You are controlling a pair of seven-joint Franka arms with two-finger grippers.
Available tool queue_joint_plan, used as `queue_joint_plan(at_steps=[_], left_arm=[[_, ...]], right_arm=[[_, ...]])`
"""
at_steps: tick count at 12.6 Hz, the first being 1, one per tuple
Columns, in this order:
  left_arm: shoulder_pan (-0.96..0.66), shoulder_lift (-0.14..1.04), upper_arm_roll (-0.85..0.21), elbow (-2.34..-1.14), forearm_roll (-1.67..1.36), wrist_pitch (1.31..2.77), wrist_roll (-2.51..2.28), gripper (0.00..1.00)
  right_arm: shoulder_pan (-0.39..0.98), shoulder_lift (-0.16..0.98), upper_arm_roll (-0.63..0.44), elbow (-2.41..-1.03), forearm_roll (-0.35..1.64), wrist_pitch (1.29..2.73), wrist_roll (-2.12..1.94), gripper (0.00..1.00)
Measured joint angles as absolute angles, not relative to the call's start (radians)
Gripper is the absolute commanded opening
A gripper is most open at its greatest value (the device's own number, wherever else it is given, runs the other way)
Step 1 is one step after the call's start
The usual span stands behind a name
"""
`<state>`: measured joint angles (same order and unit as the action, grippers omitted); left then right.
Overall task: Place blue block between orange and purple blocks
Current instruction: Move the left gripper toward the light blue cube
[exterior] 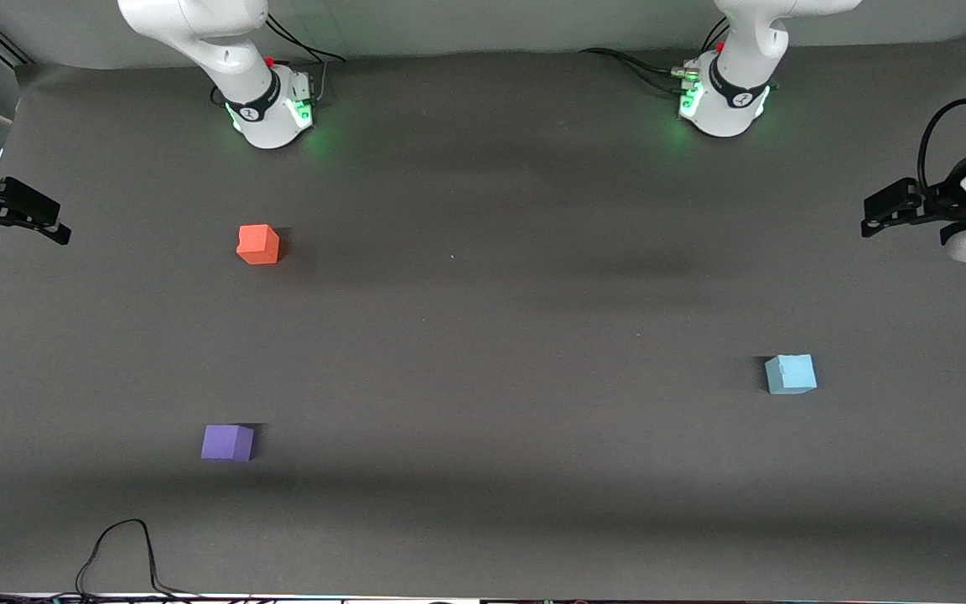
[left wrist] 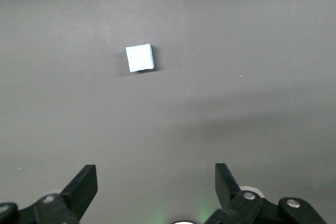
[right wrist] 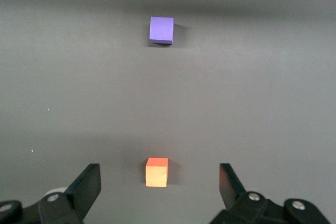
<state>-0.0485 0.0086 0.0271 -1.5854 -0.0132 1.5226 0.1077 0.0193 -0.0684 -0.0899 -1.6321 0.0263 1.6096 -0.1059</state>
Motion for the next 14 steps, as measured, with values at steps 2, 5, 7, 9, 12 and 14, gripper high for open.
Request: queue_joint_plan(at_steps=[2,5,7,9,12,14], left_arm=[[-0.048,0.009,0.029,-1.585,-0.013,1.521,0.108,1.0],[-0.048,0.009,0.033,-1.586,-0.013,1.518,0.108,1.0],[-0.044,0.014,0.038,-1.587,-0.012,1.522,0.112,1.0],[-0.04,0.038,0.041,-1.593,-0.011,1.549,0.117,1.0],[-0.023,0.109,0.043,-1.642,-0.009,1.677,0.13,1.0],[-0.008,0.163,0.044,-1.697,-0.008,1.802,0.144,1.0]], right_arm=[[0.019,-0.068,-0.09,-1.632,0.026,1.61,-0.106,1.0],[0.019,-0.068,-0.089,-1.632,0.026,1.61,-0.105,1.0],[0.019,-0.068,-0.088,-1.632,0.026,1.61,-0.102,1.0],[0.019,-0.068,-0.088,-1.633,0.026,1.61,-0.099,1.0],[0.019,-0.068,-0.089,-1.634,0.026,1.61,-0.098,1.0],[0.019,-0.068,-0.089,-1.634,0.026,1.61,-0.098,1.0]])
